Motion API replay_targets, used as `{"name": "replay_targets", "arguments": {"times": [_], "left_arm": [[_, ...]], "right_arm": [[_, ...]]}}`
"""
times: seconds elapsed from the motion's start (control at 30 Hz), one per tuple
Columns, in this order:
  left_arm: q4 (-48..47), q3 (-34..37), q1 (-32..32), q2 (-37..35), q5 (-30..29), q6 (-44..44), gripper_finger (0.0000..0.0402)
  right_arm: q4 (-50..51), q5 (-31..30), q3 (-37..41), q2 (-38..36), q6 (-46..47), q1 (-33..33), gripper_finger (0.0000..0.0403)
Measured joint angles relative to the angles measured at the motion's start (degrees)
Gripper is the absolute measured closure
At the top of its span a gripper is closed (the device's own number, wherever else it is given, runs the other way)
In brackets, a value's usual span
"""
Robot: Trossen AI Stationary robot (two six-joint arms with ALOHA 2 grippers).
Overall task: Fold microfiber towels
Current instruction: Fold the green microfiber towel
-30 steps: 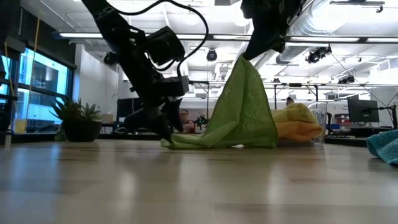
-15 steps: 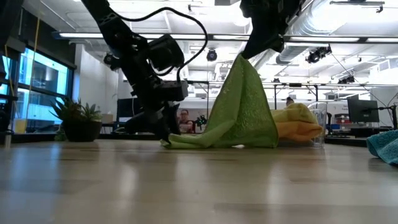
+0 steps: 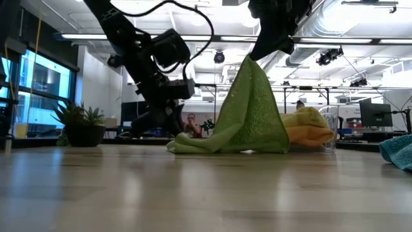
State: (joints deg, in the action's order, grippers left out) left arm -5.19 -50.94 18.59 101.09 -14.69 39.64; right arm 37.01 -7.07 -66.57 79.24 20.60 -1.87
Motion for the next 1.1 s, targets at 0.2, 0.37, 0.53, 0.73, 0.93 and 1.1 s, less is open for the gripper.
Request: {"name": "replay_targets", "arguments": {"times": [0.2,0.37,0.53,0.73,0.93,1.1], "left_arm": [[-2.40,0.01,0.00,-5.77,-3.12,1.09,0.0399],[-6.44,0.01,0.00,-15.61,-6.83,1.54,0.0400],[-10.65,-0.04,-0.64,-27.98,-10.67,1.22,0.0401],[-18.89,-0.04,-4.55,-40.65,-14.18,0.17,0.0401],[-21.20,-0.04,-9.55,-48.71,-22.64,-0.41,0.0401],[-21.59,-0.04,-9.57,-51.39,-28.65,3.18,0.0401]], "right_arm": [[0.16,0.05,-0.64,-0.05,-1.20,-0.03,0.0403],[1.90,0.09,-4.86,-0.13,-2.69,-0.42,0.0403],[6.14,-1.03,-10.01,-0.17,-3.93,-0.76,0.0403],[12.95,-1.24,-11.39,-0.20,-4.11,-0.72,0.0403],[11.95,-1.07,-11.39,-0.52,-4.89,-1.41,0.0403],[8.44,-0.85,-11.39,-0.37,-7.30,-4.37,0.0403]]}}
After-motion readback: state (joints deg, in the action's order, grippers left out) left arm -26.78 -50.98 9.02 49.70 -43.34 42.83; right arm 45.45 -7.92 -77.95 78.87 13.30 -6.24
